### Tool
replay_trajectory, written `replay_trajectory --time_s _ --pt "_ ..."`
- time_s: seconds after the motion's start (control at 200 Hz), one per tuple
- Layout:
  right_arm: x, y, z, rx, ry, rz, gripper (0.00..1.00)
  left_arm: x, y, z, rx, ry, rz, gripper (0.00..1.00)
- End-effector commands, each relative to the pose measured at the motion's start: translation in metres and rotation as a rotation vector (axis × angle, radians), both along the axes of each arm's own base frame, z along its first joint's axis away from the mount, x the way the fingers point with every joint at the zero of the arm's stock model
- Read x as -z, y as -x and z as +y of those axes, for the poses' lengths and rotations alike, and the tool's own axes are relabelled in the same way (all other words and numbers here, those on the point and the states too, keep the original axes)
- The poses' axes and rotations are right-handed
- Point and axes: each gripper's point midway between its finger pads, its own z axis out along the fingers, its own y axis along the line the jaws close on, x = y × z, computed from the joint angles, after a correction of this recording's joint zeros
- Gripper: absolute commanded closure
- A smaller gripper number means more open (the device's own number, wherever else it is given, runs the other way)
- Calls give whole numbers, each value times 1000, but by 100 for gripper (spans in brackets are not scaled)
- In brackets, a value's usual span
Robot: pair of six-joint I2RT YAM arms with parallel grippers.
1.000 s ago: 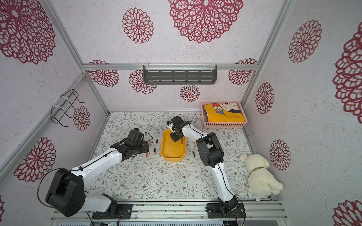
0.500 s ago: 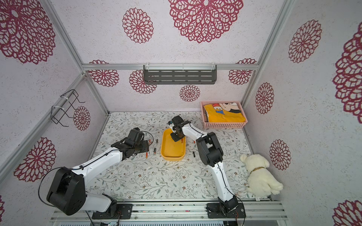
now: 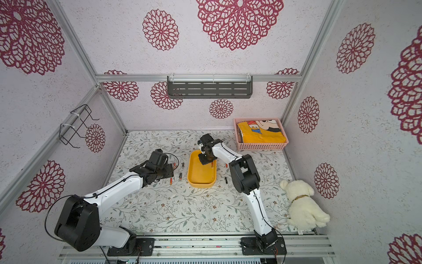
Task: Take the batteries out of the storage box
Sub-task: Pick up the battery from the storage box, then place the battery at the center of the board.
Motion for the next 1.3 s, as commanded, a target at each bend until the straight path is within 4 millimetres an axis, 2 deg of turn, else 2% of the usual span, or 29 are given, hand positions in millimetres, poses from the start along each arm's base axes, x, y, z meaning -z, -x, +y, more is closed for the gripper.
replay_trajectory --time_s 0.0,0.14,0.225,0.305,0.405,0.53,0.6,0.675,0.796,0.956,1.146,1.296 --pt "-85 -2 8 46 -133 -82 100 -13 -8 -1 -11 8 -40 39" --pt "-114 1 0 89 -214 -105 100 -18 -10 -3 -7 13 -49 39" --pt "-131 2 -12 121 -241 -134 100 -19 -11 -4 -8 17 -52 39" --pt "-144 6 -34 169 -224 -166 100 -21 -12 -3 -22 18 -51 39" --pt "-151 14 -77 255 -162 -203 100 -25 -15 -5 -29 34 -54 39" --pt "-131 38 -145 384 -9 -203 100 -30 -17 -10 -23 53 -66 39" --pt "-108 56 -178 442 63 -174 100 -32 -20 -11 -21 56 -72 39" --pt "-82 76 -201 482 96 -127 100 -32 -21 -13 -17 57 -72 39" --pt "-49 92 -216 510 112 -91 100 -29 -25 -17 -9 61 -67 39" --pt "-16 91 -227 548 134 -58 100 -23 -27 -19 -6 47 -55 39" --pt "4 92 -241 589 165 -34 100 -21 -24 -18 4 36 -29 39" --pt "16 96 -243 589 176 -8 100 -27 -26 -23 29 29 -31 39"
